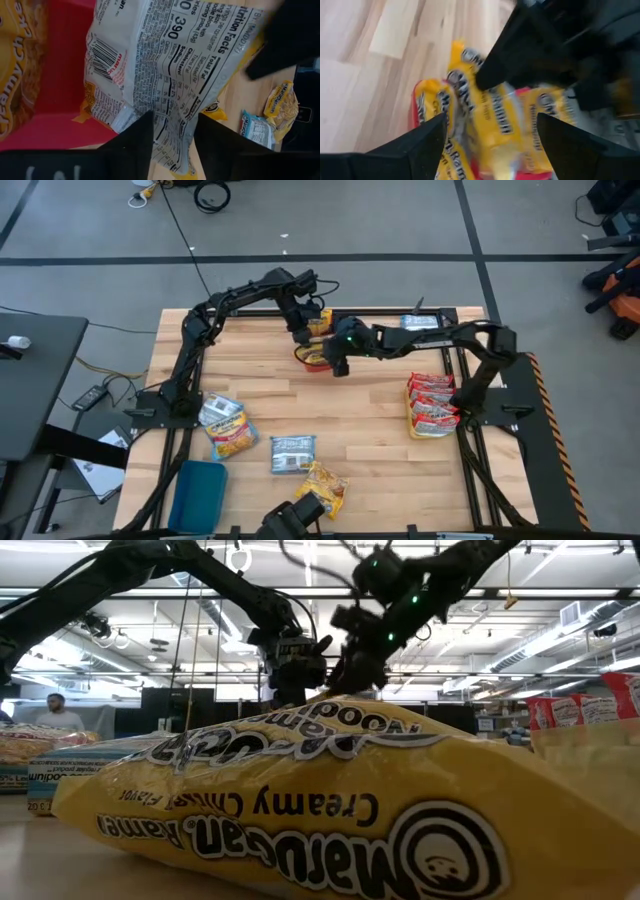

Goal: Sort Maruchan noodles
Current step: Put the yellow noodle pack into the pink bin

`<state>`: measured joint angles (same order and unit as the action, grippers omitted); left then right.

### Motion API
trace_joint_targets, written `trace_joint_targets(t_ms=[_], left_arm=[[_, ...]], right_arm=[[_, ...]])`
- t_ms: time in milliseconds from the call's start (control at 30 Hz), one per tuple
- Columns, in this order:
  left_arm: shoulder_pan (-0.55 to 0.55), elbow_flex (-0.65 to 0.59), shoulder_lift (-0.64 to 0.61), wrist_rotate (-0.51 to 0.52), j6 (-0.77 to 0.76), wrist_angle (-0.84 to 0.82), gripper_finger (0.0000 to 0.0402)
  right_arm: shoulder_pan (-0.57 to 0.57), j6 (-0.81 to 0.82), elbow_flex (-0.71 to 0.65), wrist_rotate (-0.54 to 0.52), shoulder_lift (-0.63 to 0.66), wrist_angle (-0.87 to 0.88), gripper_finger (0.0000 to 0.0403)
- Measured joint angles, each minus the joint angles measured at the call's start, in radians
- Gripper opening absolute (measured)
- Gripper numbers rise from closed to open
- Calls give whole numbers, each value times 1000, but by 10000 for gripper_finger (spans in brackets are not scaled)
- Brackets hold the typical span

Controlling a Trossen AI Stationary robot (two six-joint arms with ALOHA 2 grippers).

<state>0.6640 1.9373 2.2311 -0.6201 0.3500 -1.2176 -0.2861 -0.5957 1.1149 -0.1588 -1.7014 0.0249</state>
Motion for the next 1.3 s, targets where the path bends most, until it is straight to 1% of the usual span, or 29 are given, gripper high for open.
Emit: trace_joint_targets(t_ms=[67,167,333,467,600,667,767,867,1000,1100,1167,1233,1300], left_arm=[[0,0,0,0,0,0,148],[0,0,0,0,0,-1,153],[0,0,0,-1,-6,-1,153],[1,2,0,2,-6,-7,154],[17,39,-8,-3,-7,-74,154],[29,73,-27,-4,-7,-119,154],[56,109,-88,-13,-10,-165,153],[76,128,-152,-6,-31,-142,153],[91,135,-229,-3,-66,-76,153],[92,135,-261,7,-112,-16,153],[91,135,-272,15,-138,24,153],[88,135,-281,17,-163,60,153],[83,135,-282,17,-186,94,153]], right_arm=[[-16,0,0,28,-30,-1,304],[-33,-2,0,28,-64,-6,281],[-58,20,0,33,-82,-59,218],[-82,128,0,97,-81,-92,151],[-117,278,0,195,-79,-96,87],[-138,351,0,244,-79,-93,61],[-168,421,0,289,-79,-101,32],[-192,474,0,313,-79,-134,16],[-207,489,0,331,-79,-167,15],[-205,489,-5,337,-79,-173,15],[-198,496,-32,337,-79,-217,15],[-187,532,-79,336,-79,-297,15],[-175,571,-136,313,-79,-383,16]])
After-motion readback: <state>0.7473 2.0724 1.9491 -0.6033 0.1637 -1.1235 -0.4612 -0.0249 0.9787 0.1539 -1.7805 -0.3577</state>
